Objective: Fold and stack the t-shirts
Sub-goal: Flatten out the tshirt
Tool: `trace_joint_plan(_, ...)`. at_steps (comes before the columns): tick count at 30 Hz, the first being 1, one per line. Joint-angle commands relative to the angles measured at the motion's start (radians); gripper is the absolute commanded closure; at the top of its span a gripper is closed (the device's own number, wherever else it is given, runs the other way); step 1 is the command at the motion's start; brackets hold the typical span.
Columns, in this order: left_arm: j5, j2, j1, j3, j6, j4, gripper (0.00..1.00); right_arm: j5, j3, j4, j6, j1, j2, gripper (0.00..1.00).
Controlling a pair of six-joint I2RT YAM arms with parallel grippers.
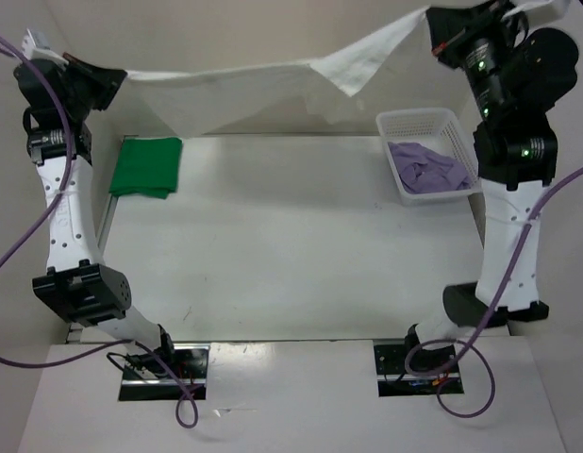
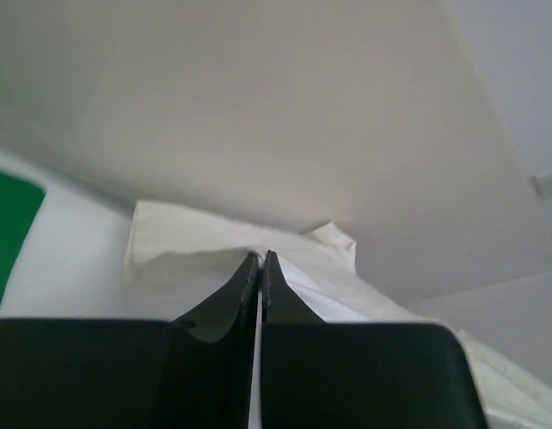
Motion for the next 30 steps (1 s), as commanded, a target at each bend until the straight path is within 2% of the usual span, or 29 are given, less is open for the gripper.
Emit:
trace_joint_plan(1, 0.014, -0.086, 0.007, -0.183, 0.025, 0.043, 1.0, 0.001, -0.338, -0.011, -0.043, -0.004, -0.129, 1.0)
trace_joint_plan(2, 0.014, -0.105, 0.007, -0.289, 0.036, 0.043, 1.0, 0.014, -0.526, -0.011, -0.053, -0.004, -0.17, 1.0)
trace_joint_plan(4, -0.008, -0.165, 0.007, -0.403, 0.062, 0.043, 1.0, 0.014, -0.697, -0.041, -0.067, -0.004, -0.275, 1.0)
trace_joint_plan(5, -0.019, -0.185, 0.007, -0.459, 0.062, 0.043, 1.0, 0.014, -0.875, -0.042, -0.067, -0.004, -0.311, 1.0)
trace_joint_plan(6, -0.041, -0.208, 0.007, -0.582, 0.062, 0.043, 1.0, 0.014, -0.965, -0.057, -0.067, -0.004, -0.346, 1.0)
trace_joint_plan(8, -0.054, -0.269, 0.007, -0.699, 0.071, 0.043, 1.0, 0.005, -1.196, -0.083, -0.038, -0.004, -0.442, 1.0)
trace_joint_plan(9, -0.055, -0.284, 0.007, -0.753, 0.071, 0.016, 1.0, 0.004, -1.256, -0.1, -0.027, -0.004, -0.467, 1.0)
trace_joint_plan(10, -0.065, -0.323, 0.007, -0.865, 0.071, 0.016, 1.0, -0.008, -1.349, -0.12, -0.018, -0.004, -0.487, 1.0)
trace_joint_plan(14, -0.104, -0.406, 0.007, -1.063, 0.105, -0.046, 1.0, -0.083, -1.463, -0.267, 0.023, -0.004, -0.552, 1.0)
trace_joint_plan(19, -0.154, -0.533, 0.007, -1.179, 0.151, -0.18, 1.0, -0.152, -1.532, -0.429, 0.074, -0.004, -0.607, 1.0)
trace_joint_plan(22, -0.138, -0.551, 0.007, -1.202, 0.151, -0.253, 1.0, -0.143, -1.541, -0.531, 0.098, 0.005, -0.658, 1.0)
trace_joint_plan(26, -0.128, -0.541, 0.007, -1.137, 0.16, -0.328, 1.0, -0.141, -1.519, -0.64, 0.111, 0.017, -0.719, 1.0)
trace_joint_plan(30, -0.102, -0.506, 0.007, -1.128, 0.151, -0.282, 1.0, -0.109, -1.506, -0.58, 0.102, 0.017, -0.663, 1.0)
